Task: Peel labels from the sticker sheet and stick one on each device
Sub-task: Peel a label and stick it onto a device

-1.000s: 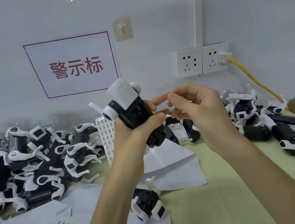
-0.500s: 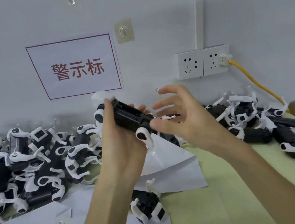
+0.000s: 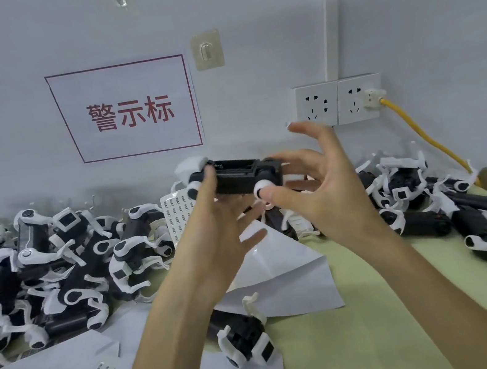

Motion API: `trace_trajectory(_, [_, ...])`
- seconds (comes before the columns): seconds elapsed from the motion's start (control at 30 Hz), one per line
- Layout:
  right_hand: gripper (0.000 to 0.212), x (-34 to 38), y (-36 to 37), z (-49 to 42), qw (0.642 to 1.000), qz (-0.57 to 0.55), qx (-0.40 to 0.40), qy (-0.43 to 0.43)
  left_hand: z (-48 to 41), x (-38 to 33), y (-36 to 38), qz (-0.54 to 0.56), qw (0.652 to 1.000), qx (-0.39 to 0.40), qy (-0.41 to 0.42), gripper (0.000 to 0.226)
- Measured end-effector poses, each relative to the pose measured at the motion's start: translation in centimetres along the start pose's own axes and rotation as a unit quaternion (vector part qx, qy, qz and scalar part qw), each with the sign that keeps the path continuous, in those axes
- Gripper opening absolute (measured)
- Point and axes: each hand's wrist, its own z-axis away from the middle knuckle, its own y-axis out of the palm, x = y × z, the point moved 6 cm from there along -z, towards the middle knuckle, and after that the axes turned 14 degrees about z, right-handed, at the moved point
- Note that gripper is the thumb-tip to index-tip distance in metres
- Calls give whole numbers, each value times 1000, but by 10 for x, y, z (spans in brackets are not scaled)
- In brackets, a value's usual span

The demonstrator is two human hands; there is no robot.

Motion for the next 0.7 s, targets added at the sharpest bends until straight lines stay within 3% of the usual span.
trace_trajectory(0.07, [77,-2,-12,-1,999,11,-48,7,2,6,1,-59,997,13,-46,57])
trace_trajectory(0.13, [76,-2,-25,-4,996,51,-74,12,4,5,4,-150,988,28,-20,46])
trace_trajectory(0.2, [77,-4,-35,-7,995,84,-53,19,6,-6,6,-226,969,3,103,22])
trace_trajectory(0.27, [77,-6,-40,-10,994,105,0,27,10,-19,7,-299,923,-38,239,6])
trace_trajectory(0.3, [76,-6,-40,-10,994,106,31,28,12,-21,10,-349,896,-36,274,16])
trace_trajectory(0.37, [71,-4,-39,-10,992,88,86,23,10,-14,14,-444,857,3,263,46])
trace_trajectory(0.43, [66,-1,-36,-9,991,53,120,19,6,-4,14,-452,868,49,198,50])
trace_trajectory(0.53, [59,6,-32,-9,992,19,121,0,3,3,17,-346,920,89,164,31])
trace_trajectory(0.7, [27,23,-46,-12,997,-16,-34,-61,0,9,5,-174,976,-23,129,51])
